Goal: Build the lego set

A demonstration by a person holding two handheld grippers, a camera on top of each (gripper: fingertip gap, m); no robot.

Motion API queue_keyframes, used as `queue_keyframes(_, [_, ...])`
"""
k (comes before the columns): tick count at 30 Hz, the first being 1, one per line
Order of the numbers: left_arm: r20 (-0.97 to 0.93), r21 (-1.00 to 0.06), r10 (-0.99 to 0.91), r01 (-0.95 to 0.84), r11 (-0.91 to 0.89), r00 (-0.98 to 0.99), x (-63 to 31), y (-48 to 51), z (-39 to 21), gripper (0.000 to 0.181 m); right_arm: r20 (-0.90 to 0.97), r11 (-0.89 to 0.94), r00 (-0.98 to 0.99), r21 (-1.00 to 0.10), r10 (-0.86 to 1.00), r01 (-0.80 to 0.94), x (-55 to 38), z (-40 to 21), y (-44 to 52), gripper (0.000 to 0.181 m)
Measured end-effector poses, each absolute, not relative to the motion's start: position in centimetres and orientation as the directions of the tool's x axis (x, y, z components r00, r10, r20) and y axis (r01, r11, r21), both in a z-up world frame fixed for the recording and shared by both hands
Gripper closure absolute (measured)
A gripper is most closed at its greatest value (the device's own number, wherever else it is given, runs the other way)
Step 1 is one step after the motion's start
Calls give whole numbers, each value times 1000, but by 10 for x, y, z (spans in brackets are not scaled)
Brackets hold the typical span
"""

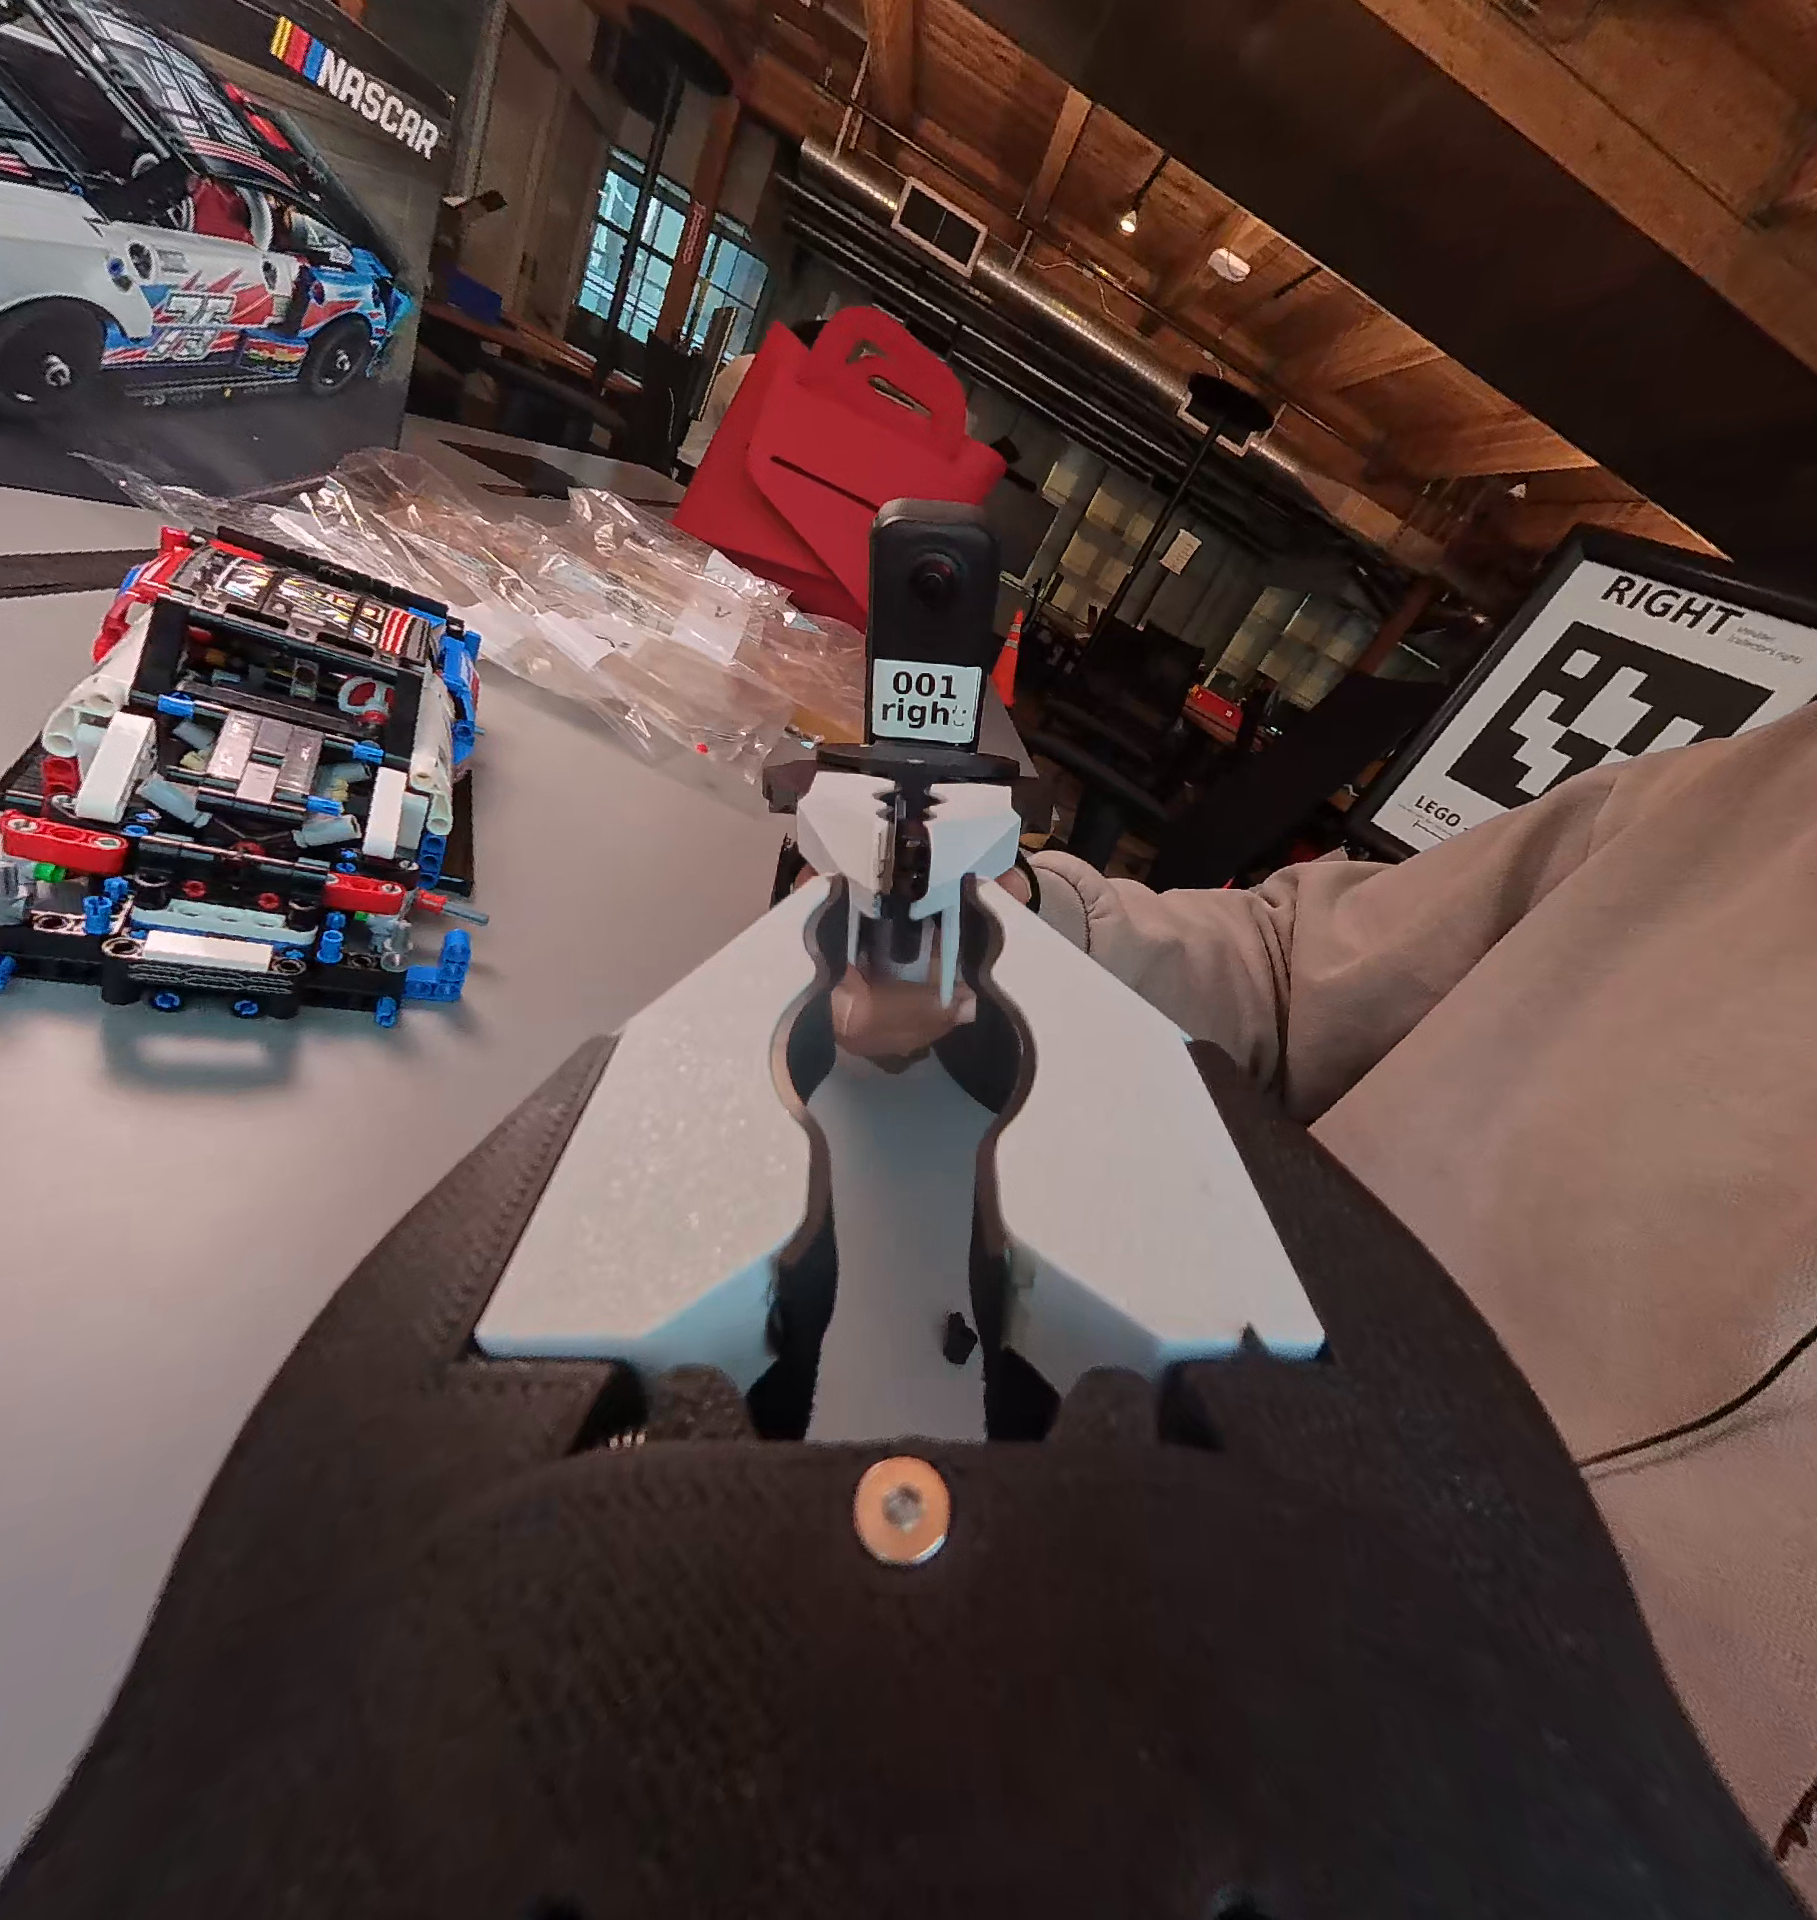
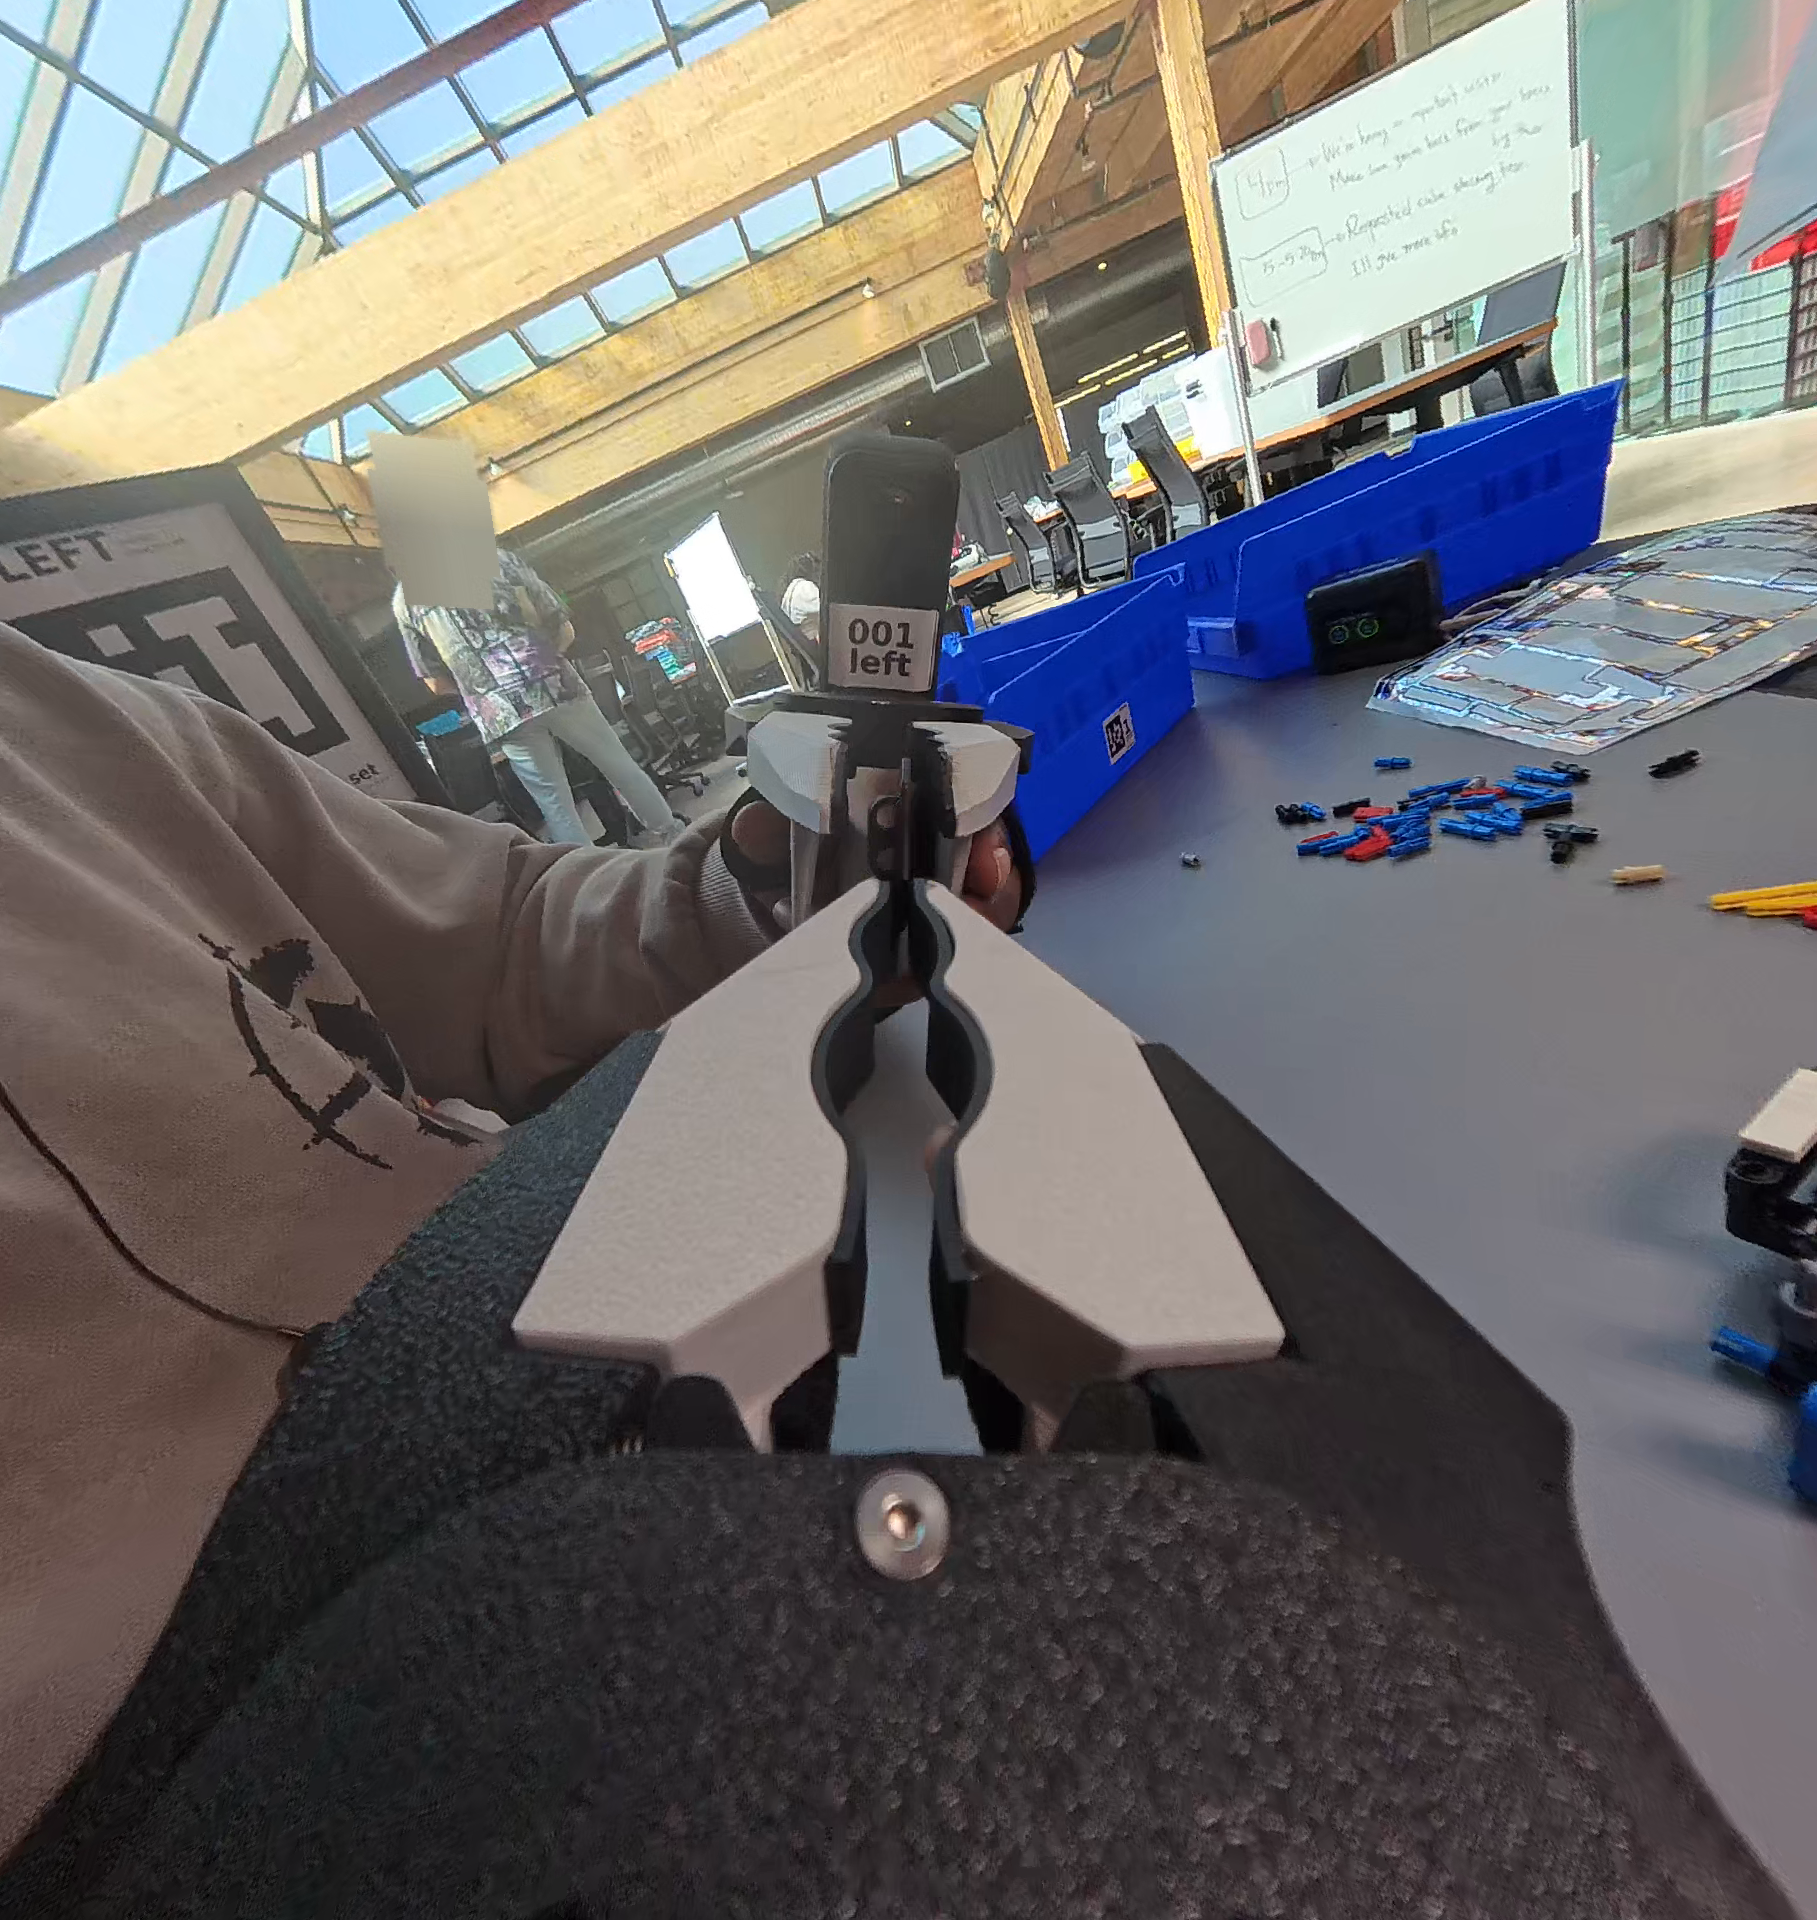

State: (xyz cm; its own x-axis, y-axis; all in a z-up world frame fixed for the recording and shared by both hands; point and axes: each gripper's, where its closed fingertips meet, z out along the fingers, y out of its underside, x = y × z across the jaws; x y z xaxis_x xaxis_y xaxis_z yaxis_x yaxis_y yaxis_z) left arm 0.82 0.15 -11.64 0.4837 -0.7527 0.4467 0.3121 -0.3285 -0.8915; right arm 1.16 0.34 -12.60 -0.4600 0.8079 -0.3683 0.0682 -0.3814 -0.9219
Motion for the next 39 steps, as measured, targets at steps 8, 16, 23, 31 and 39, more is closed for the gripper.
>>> queue_keyframes(8, [392,-920,-750,248,-304,532,13,2,-124,176,-318,-302,-433,-947,844,108,6,-139,-4,181])
queue_keyframes(16, [334,-942,-767,167,-291,548,12,-1,-129,176,-284,-252,-408,-959,867,132,4,-146,-3,180])
queue_keyframes(23, [351,-936,-762,180,-302,545,11,0,-130,176,-270,-236,-411,-963,870,133,4,-147,-5,181])
queue_keyframes(31, [358,-934,-753,199,-298,552,10,1,-129,176,-281,-250,-410,-960,868,130,4,-146,-3,181])
queue_keyframes(39, [352,-936,-753,193,-296,555,10,1,-129,176,-277,-246,-402,-961,873,127,4,-146,-2,181])
